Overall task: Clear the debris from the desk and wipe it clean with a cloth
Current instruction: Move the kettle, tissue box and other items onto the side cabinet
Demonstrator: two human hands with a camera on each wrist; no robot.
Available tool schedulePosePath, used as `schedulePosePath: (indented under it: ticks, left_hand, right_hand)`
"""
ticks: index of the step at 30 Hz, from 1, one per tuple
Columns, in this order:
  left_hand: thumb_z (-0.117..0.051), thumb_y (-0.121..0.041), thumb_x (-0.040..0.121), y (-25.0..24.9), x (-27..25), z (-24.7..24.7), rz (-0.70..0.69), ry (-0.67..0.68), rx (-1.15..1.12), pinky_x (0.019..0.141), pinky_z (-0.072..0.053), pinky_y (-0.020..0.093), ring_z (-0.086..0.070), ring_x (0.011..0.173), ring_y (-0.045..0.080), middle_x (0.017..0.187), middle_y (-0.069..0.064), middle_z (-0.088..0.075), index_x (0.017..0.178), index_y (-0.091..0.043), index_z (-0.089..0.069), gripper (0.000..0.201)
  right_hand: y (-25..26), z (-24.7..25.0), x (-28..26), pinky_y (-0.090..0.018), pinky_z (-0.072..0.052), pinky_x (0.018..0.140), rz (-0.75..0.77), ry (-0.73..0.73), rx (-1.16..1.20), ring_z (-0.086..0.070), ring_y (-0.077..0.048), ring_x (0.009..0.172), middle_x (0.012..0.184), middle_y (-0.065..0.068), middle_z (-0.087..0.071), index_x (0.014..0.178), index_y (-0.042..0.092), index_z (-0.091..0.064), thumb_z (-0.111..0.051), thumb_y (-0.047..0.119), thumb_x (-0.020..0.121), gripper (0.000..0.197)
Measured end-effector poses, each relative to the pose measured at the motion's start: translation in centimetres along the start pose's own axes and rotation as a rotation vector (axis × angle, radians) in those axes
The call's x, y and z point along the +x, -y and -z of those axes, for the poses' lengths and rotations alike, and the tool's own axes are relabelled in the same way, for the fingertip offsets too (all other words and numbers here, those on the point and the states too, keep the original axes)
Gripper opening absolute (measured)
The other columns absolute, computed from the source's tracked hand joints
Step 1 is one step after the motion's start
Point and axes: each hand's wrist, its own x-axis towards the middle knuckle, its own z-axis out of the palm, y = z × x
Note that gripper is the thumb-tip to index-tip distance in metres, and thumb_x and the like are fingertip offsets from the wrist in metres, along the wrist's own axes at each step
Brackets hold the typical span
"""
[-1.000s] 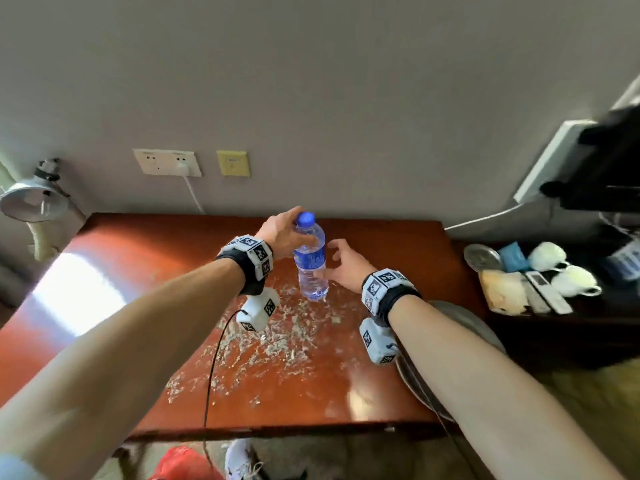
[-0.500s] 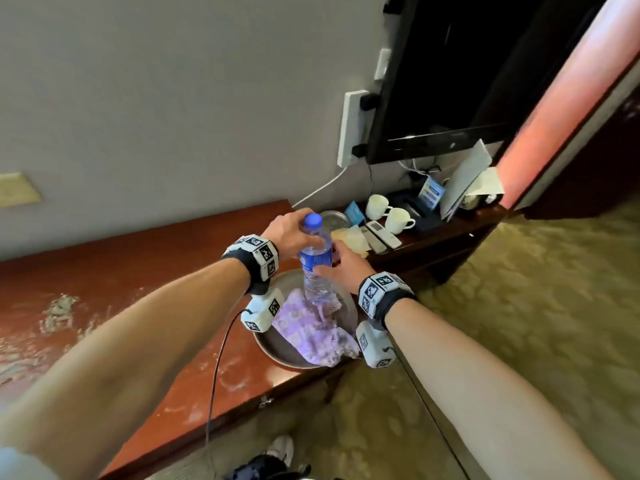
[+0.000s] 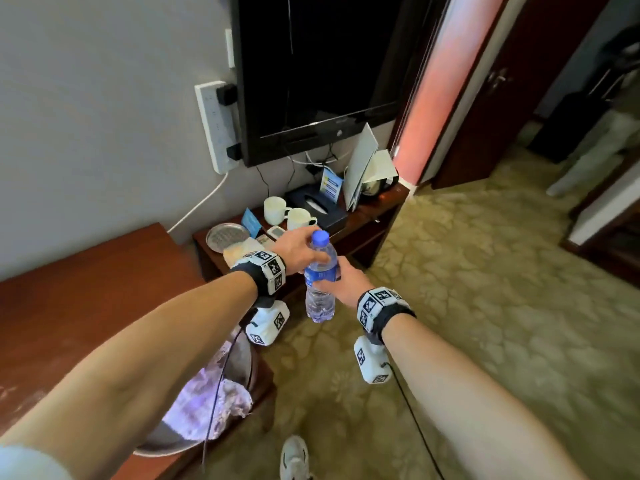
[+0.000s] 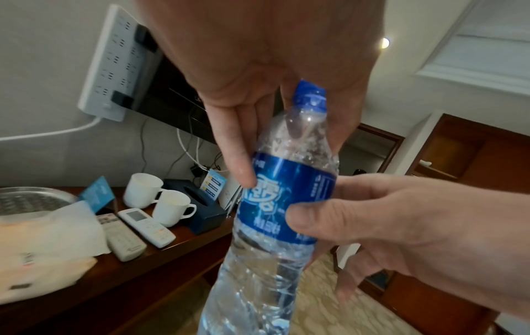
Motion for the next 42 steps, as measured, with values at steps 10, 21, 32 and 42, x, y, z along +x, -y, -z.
schedulePosePath:
  ticks: [10,21,32,42]
  left_hand:
    - [-0.072,-0.039,0.066,-5.2,12.5,-4.8,-0.007,0.046,0.066,0.079,-0.056,0.048,-0.064,0.087,0.027,0.093,0.004,-0.066,0.100,-0.031,-0.055,0.038]
    - [-0.078,-0.027,0.072,-10.0,23.4,-10.1,0.095,0.022,-0.066,0.067,-0.061,0.047,-0.067,0.090,0.025,0.097,0.006,-0.067,0.092,-0.033,-0.057,0.030]
    - [-0.063,-0.065,0.079,-13.8,34.7,-13.1,0.288,-0.087,-0.090,0.087,-0.049,0.033,-0.060,0.104,0.017,0.119,-0.002,-0.064,0.119,-0.032,-0.052,0.053]
    - [-0.056,-0.065,0.085,-11.6,45.7,-13.3,0.402,-0.154,0.023,0.091,-0.039,0.031,-0.051,0.118,0.022,0.138,0.005,-0.051,0.135,-0.025,-0.047,0.065]
  right_hand:
    - [-7.3,8.9,9.0,-0.042,-0.052,0.087,0.001,0.015,0.090,-0.062,-0.023,0.100,0.107,0.003,-0.062,0.120,0.025,-0.048,-0.075,0.055,0.074,0.062]
    - [-14.9,18.2,18.0,-0.042,-0.051,0.095,0.135,0.100,0.123,-0.063,-0.015,0.105,0.116,0.008,-0.066,0.131,0.035,-0.046,-0.074,0.061,0.067,0.074]
    - [-19.3,28.4,28.5,-0.039,-0.049,0.096,0.240,0.145,0.014,-0.060,-0.021,0.110,0.123,0.002,-0.064,0.133,0.026,-0.048,-0.074,0.047,0.079,0.063]
    - [-22.3,31.7,39.3,-0.041,-0.047,0.100,0.159,0.151,-0.036,-0.058,-0.024,0.117,0.128,0.002,-0.062,0.135,0.027,-0.046,-0.074,0.048,0.078,0.067]
